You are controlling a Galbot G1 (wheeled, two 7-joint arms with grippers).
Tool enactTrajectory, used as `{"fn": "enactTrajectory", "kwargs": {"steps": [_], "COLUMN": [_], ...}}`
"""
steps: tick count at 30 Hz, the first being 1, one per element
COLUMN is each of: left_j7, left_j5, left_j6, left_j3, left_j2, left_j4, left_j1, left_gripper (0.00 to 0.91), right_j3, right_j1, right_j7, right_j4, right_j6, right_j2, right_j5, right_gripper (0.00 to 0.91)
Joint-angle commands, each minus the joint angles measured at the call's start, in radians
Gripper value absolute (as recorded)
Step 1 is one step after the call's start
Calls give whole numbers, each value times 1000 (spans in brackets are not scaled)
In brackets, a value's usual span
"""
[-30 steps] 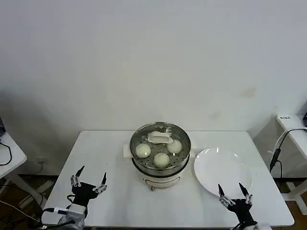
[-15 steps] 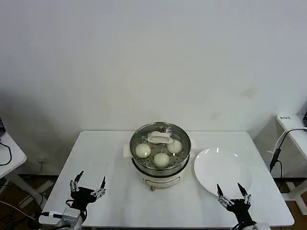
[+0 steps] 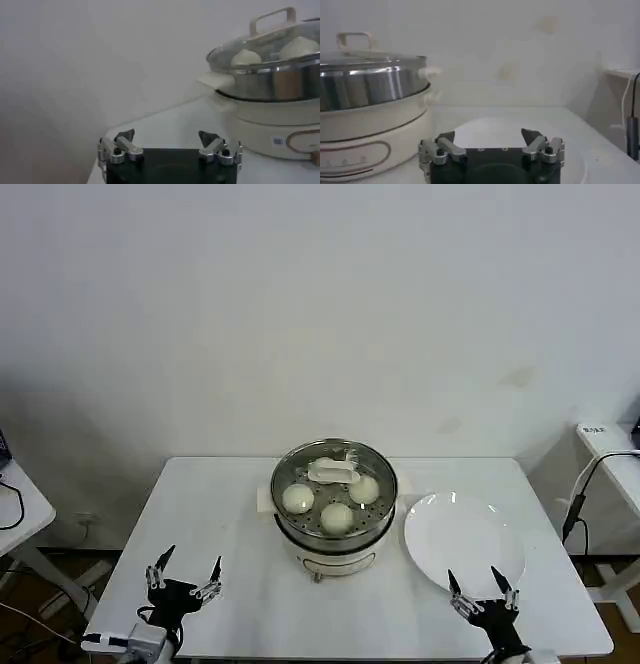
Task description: Take steamed baozi put them in steamer then cover it.
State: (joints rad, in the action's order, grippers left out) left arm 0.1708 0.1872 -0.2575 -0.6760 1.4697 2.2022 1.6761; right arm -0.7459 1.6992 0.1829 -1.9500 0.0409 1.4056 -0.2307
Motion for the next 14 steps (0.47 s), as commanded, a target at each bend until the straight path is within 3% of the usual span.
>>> {"fn": "enactTrajectory", "kwargs": {"steps": [1,14], "left_j7": [1,1], "left_j5": [-7,-6], "left_j6": [2,1], "left_j3": [-3,2], "left_j2": [2,6], "left_j4": [4,2], "left_j1": [5,8], "left_gripper": [907,907], "right_j3": [3,-1], "right_j1": [-1,-4], "right_j7": [2,0], "right_j4": [0,1], "right_j6": [-4,-2], "right_j2": [2,1], "right_j5": [25,47], "right_gripper": [907,907]}}
